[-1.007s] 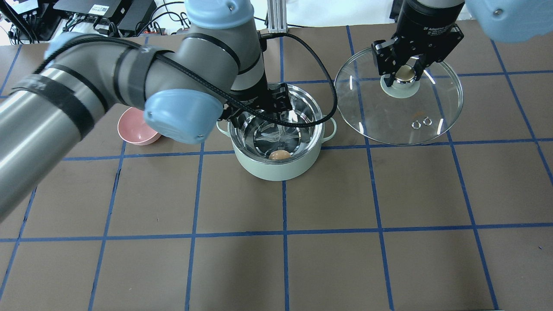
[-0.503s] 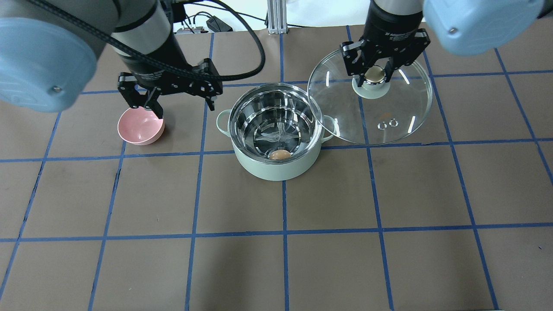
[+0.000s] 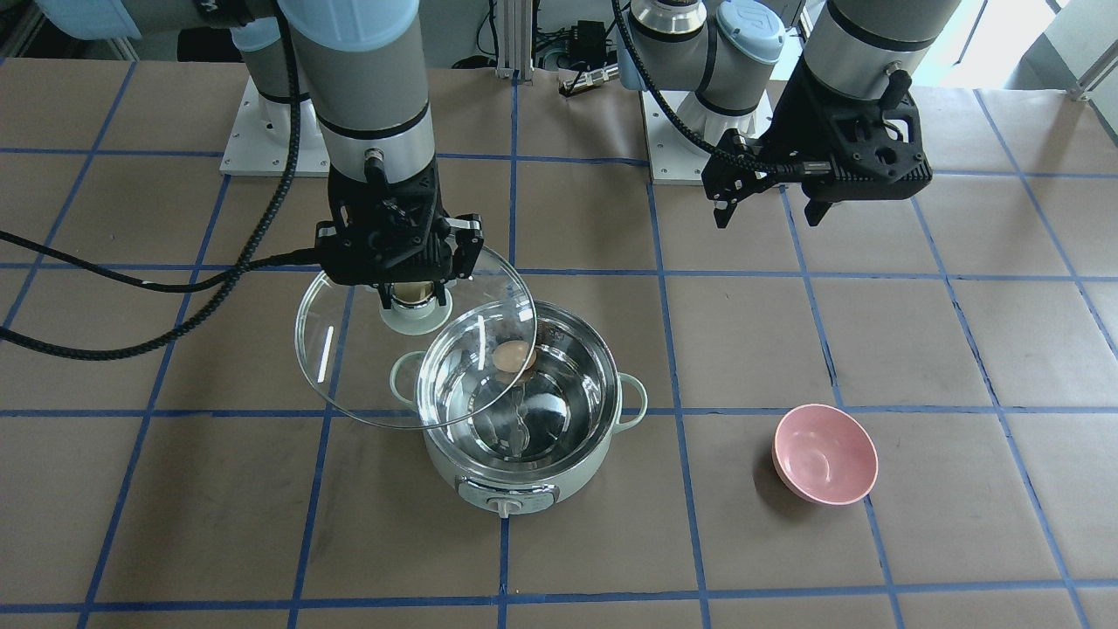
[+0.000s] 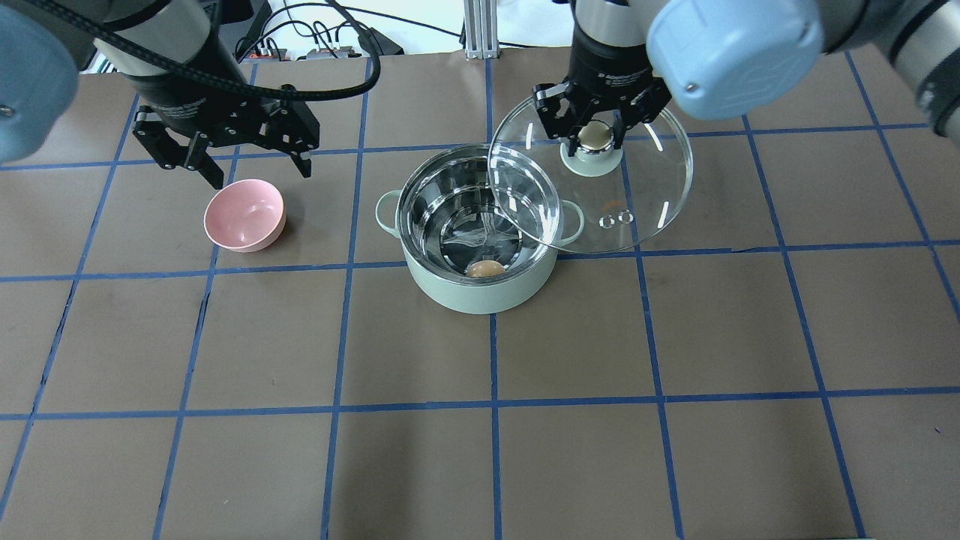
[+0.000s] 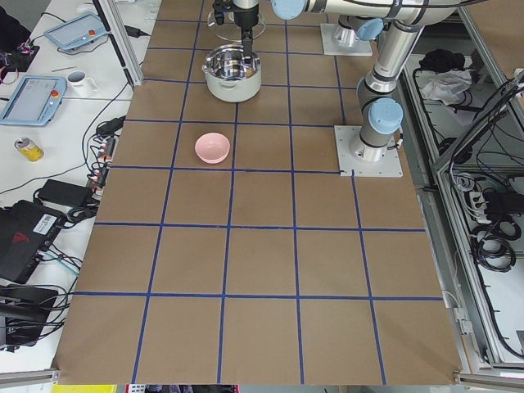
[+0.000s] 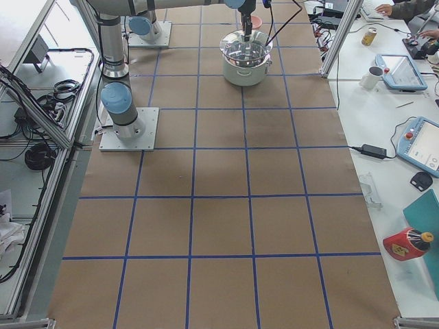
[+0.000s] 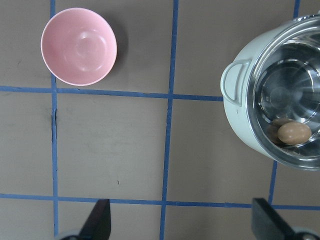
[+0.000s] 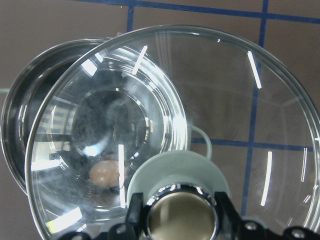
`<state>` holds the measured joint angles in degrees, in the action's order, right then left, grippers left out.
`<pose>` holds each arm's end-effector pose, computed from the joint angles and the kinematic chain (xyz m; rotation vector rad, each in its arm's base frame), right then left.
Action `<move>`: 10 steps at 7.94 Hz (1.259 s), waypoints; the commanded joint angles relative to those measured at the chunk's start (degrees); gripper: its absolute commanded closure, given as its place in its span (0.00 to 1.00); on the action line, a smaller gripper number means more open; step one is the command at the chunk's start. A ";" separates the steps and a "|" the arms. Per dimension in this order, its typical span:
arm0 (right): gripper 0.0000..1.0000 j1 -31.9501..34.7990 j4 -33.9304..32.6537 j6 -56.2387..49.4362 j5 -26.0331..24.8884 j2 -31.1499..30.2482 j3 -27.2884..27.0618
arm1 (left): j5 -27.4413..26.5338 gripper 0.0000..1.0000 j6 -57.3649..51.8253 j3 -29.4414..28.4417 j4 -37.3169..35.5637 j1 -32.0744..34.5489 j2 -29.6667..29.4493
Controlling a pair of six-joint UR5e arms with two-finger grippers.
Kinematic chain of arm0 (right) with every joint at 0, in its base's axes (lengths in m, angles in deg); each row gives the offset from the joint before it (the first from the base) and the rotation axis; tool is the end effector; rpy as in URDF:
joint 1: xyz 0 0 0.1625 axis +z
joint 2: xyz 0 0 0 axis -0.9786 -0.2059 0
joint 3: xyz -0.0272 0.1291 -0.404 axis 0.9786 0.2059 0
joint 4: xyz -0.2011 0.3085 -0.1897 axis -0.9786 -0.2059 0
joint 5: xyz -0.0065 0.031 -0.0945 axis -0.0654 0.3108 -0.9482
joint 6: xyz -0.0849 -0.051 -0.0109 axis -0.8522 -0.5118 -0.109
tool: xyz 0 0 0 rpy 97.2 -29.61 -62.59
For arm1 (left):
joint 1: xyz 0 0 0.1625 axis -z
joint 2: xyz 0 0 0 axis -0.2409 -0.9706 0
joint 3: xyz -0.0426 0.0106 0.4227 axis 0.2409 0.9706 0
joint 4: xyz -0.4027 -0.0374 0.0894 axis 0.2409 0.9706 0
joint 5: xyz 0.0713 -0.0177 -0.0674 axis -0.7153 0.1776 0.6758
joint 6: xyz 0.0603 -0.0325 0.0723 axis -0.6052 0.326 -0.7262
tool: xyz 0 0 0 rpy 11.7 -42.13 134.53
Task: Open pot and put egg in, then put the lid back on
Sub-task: 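Carry the glass lid with the right gripper back over the pot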
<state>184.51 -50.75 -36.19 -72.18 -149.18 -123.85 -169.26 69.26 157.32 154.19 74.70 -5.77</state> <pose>0.2913 -0.5319 0.4612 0.1421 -3.1164 0.1361 -0.1232 -0.4933 0.5137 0.1034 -3.1239 0.0052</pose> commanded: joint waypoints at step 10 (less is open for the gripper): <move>1.00 6.90 -6.92 8.35 2.07 10.99 3.08 | 0.13 0.00 -2.70 0.06 -0.02 -0.75 -0.07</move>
<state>191.29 -57.32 -27.29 -70.03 -138.57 -120.33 -169.14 66.51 157.39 154.17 73.89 -5.83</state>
